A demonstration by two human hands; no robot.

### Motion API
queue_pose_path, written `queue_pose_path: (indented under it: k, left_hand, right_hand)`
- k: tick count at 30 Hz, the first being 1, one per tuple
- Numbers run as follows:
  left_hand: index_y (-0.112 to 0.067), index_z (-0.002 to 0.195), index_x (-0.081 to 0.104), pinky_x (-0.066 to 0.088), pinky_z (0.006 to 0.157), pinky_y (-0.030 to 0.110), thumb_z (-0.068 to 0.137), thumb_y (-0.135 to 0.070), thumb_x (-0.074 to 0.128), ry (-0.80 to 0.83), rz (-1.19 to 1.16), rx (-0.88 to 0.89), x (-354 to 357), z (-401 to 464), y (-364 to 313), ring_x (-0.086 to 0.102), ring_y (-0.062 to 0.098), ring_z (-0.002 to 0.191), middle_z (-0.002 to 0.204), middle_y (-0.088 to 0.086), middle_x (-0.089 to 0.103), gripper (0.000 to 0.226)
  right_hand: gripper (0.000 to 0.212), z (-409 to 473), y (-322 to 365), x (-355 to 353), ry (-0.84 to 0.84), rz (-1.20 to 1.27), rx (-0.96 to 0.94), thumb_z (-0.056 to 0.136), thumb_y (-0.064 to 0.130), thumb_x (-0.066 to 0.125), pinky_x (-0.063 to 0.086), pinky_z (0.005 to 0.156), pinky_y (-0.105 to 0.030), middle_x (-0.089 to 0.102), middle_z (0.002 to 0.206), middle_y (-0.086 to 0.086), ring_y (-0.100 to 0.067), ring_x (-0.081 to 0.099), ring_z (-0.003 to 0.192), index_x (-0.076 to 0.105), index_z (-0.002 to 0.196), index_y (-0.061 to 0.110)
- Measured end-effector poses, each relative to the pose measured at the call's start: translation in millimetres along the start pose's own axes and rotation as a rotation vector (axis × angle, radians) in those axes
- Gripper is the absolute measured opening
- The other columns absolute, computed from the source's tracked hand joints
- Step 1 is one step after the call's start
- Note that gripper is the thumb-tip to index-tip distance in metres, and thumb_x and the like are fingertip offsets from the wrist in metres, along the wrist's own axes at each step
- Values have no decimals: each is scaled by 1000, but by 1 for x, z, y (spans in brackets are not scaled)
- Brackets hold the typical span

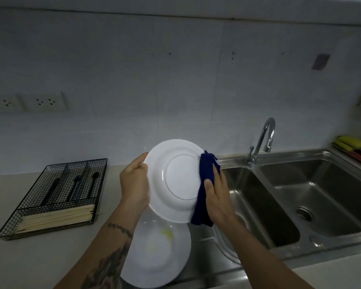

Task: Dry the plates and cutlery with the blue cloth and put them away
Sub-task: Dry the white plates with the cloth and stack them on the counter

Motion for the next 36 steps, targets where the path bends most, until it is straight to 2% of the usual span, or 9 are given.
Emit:
queue_pose_path:
  k: [5,9,12,17,22,26,28,31,36]
  left_hand:
    - [-39,102,77,52,69,28,85,-1,44,34,94,3,11,-14,9,65,14,79,114,-1,71,54]
    - [-26,114,73,55,75,30,93,2,44,25,75,-33,32,-29,15,65,15,81,97,-6,71,45]
    - [-25,113,70,50,71,20,96,4,43,21,53,-11,45,-39,18,62,8,84,98,-14,65,43]
    - [-18,117,72,53,72,21,96,5,43,-60,-9,-2,42,-47,18,67,12,91,110,-2,72,42]
    - [-26,110,74,54,64,21,94,5,42,-111,-17,45,37,-63,21,65,13,83,101,-6,74,48]
    - [-37,108,70,57,80,39,92,4,46,22,139,18,32,-61,29,66,18,98,102,-19,72,51]
    - [-47,102,70,55,89,46,91,3,48,32,241,10,25,-55,25,66,20,103,108,-14,71,55]
    - [-57,87,69,54,86,39,89,5,46,20,352,77,17,-48,9,67,18,98,100,-12,71,66]
    - [-39,116,67,54,86,34,85,3,42,59,401,138,-2,-29,2,67,15,101,105,-13,72,58]
  right_hand:
    - [57,27,10,-15,-38,-84,-3,102,42,27,14,125,-46,19,166,1,-22,18,151,23,158,31]
    - [58,48,54,-16,16,-456,-214,101,45,19,11,125,-43,22,166,-2,-25,19,151,29,156,30]
    - [62,37,73,-6,95,-596,-392,98,47,16,11,123,-44,20,166,-2,-28,16,151,29,156,32]
    - [67,48,41,-26,143,-487,-272,95,58,15,20,120,-53,18,165,-4,-30,21,148,24,157,34]
    - [51,63,-16,-46,231,65,84,102,49,38,38,112,-54,31,151,0,-29,44,129,30,152,46]
    - [46,61,-14,-55,190,24,-5,103,40,43,43,107,-48,39,140,-1,-21,48,115,36,149,42]
    - [47,61,-3,-55,189,-28,-85,103,39,44,44,98,-39,39,131,1,-18,48,110,34,149,43]
    - [49,55,16,-47,212,-102,-154,102,42,44,42,90,-33,39,124,4,-16,51,105,31,149,46]
    - [50,47,34,-23,198,-182,-188,101,46,40,45,89,-34,40,125,3,-18,52,106,29,150,46]
Point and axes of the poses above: each hand's wrist, its own z-axis towards the middle knuckle, its own x-axis out of the palm, y = z × x, the point moved 8 cm from there along z, towards the middle knuckle
